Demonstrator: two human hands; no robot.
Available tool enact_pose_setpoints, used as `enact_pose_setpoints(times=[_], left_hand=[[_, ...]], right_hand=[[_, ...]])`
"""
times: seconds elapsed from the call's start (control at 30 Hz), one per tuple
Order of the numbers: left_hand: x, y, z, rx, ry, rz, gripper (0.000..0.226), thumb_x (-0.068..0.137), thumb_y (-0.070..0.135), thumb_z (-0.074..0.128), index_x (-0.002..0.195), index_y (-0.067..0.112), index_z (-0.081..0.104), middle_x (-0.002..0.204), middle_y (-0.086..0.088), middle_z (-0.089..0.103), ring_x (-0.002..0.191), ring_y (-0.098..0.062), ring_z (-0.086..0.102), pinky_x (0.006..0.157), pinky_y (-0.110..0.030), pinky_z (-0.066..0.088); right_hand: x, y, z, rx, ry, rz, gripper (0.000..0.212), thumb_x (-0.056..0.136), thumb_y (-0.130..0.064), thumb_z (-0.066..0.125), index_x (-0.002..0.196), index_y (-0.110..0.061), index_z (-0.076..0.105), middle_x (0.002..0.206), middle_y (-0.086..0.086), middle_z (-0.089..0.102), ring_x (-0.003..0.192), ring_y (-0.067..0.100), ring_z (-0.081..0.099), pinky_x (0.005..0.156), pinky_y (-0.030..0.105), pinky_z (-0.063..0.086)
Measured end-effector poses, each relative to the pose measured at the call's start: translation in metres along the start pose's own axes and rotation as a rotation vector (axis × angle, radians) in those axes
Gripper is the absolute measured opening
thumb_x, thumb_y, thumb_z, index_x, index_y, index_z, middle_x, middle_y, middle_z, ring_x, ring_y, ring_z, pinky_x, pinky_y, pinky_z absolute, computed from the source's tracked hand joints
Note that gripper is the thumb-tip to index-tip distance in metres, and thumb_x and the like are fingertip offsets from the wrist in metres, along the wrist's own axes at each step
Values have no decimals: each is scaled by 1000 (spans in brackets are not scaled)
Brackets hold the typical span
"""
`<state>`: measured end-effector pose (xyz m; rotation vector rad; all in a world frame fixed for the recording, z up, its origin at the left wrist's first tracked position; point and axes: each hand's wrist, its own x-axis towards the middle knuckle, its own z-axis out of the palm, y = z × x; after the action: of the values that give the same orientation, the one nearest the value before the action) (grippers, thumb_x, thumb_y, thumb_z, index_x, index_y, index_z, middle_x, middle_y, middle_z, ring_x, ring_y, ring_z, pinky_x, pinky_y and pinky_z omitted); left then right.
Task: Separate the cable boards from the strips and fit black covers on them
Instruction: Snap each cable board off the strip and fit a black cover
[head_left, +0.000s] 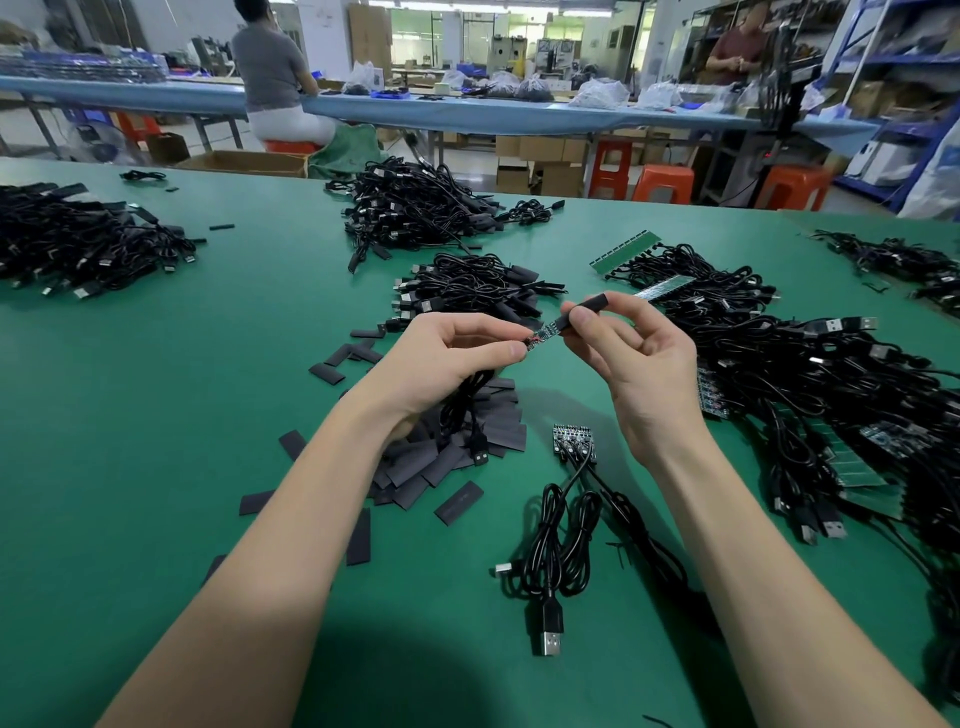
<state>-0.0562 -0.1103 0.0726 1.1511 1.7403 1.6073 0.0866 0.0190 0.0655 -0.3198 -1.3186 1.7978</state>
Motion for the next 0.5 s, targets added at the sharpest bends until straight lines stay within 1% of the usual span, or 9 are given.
enact_pose_setpoints(times=[0.07,0.17,0.23,0.37,0.5], left_hand=[[-1,2,-4,12,-5,7,15,87,15,76,101,20,80,101,1,78,91,-2,69,77,-7,47],[-2,2,-9,9,-35,9,16,86,15,77,99,23,80,101,1,78,94,-5,70,80,-10,49],[-3,2,-11,31,-60,11,16,86,16,77,99,24,81,101,1,78,94,-6,70,83,-11,49],[-3,2,-13,36,-96,-7,15,85,20,78,97,27,81,102,2,78,96,-5,69,84,-11,48],[-3,1,-14,-27,-68,-42,15,84,19,77,98,23,81,103,0,78,90,1,68,74,-6,46]], right_hand=[[1,-2,-2,12,-45,35,20,84,-3,75,101,-6,65,92,13,78,83,16,74,80,24,57],[2,-5,-7,64,-145,137,25,79,-8,75,101,-7,65,97,13,78,85,15,73,80,20,56],[2,-6,-11,74,-189,174,22,78,-9,75,98,-9,66,99,13,77,88,16,73,80,20,56],[0,-5,-10,67,-239,123,15,80,-9,75,93,-14,71,105,14,76,94,17,73,83,22,56],[-2,-5,-8,66,-290,57,18,78,-11,78,90,-23,74,107,13,76,97,18,73,88,26,56]])
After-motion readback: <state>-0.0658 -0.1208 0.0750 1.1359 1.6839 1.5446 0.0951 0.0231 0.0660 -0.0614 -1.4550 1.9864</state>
